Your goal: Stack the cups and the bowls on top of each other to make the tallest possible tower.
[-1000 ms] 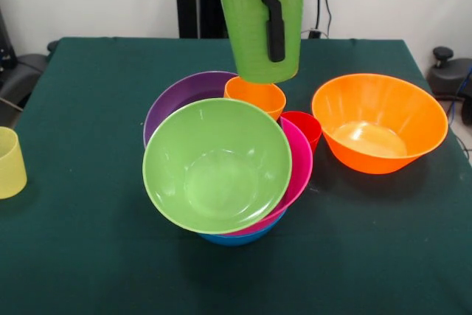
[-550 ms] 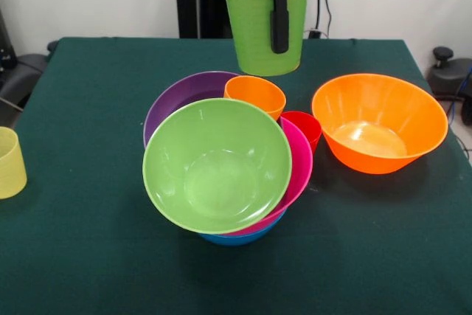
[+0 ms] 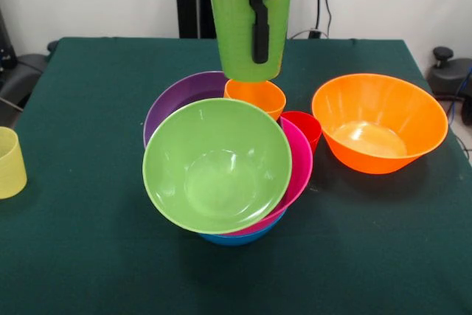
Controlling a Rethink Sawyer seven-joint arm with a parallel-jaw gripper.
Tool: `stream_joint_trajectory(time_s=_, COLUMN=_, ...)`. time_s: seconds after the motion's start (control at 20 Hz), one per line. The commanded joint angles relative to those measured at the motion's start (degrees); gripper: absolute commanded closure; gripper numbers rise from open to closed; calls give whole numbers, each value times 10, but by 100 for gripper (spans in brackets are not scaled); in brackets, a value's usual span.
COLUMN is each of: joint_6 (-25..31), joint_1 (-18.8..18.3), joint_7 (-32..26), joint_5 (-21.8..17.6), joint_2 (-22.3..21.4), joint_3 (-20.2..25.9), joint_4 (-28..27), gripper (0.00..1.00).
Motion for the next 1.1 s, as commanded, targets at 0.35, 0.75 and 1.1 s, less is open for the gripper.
stream_joint_trajectory(time_s=0.35, joint_6=41, joint_1=13, joint_7=78, joint_5=47, joint_2=46, joint_3=52, joint_4=66, gripper=100)
stream_joint_trajectory(time_s=0.75, joint_6=12, joint_1=20, joint_7=77, joint_5=54, joint_2=47, joint_3=43, joint_4=79, gripper=100)
stream_joint_trajectory(time_s=1.1, joint_6=-12, joint_1=33, joint_7=83, joint_5=50, joint_2=43, joint_3=32, joint_4=93, gripper=100)
